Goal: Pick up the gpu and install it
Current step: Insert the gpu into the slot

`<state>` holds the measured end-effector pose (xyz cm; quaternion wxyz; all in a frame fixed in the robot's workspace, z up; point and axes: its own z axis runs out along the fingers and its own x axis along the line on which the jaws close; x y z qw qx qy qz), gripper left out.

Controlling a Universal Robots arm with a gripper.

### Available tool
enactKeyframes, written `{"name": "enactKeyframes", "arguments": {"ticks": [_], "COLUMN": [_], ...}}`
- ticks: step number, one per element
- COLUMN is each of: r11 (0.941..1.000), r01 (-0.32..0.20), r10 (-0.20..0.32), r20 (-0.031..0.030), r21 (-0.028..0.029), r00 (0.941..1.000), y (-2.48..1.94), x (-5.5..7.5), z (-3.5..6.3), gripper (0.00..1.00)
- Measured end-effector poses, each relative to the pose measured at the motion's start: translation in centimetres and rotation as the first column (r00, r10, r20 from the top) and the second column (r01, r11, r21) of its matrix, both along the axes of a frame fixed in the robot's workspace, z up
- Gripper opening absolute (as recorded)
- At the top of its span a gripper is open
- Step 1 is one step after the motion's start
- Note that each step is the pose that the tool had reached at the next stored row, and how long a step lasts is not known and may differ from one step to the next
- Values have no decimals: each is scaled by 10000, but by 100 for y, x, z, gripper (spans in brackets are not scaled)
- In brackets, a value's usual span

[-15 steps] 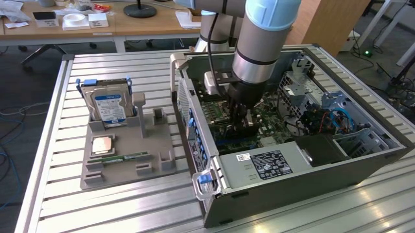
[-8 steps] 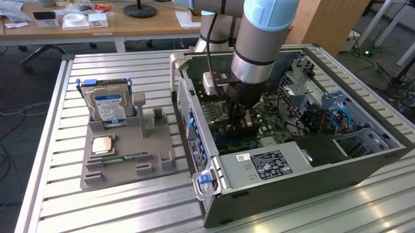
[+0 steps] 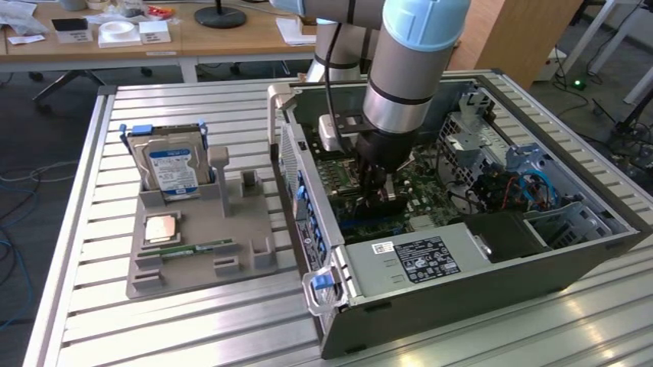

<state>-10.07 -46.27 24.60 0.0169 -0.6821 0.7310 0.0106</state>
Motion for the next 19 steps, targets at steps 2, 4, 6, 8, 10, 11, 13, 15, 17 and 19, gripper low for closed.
{"name": "enactKeyframes", "arguments": {"ticks": [2,4,6,8,10,11,13,15,17,19], "r11": [10000,10000,10000,10000,10000,10000,10000,10000,10000,10000], "r01": [-1,0,0,0,0,-1,1,0,0,0], "r10": [1,0,0,0,0,1,-1,0,0,0], "r20": [1,2,1,1,1,1,6,1,2,0], "r21": [2,7,3,1,1,1,11,3,3,0], "r00": [10000,10000,10000,10000,10000,10000,10000,10000,10000,10000], "y": [0,0,0,0,0,0,2,0,0,0], "x": [0,0,0,0,1,1,1,1,1,0], "z": [-2,-10,-11,-11,-11,-11,-16,-12,-12,-3], "gripper": [27,27,27,27,27,27,34,40,40,40]}}
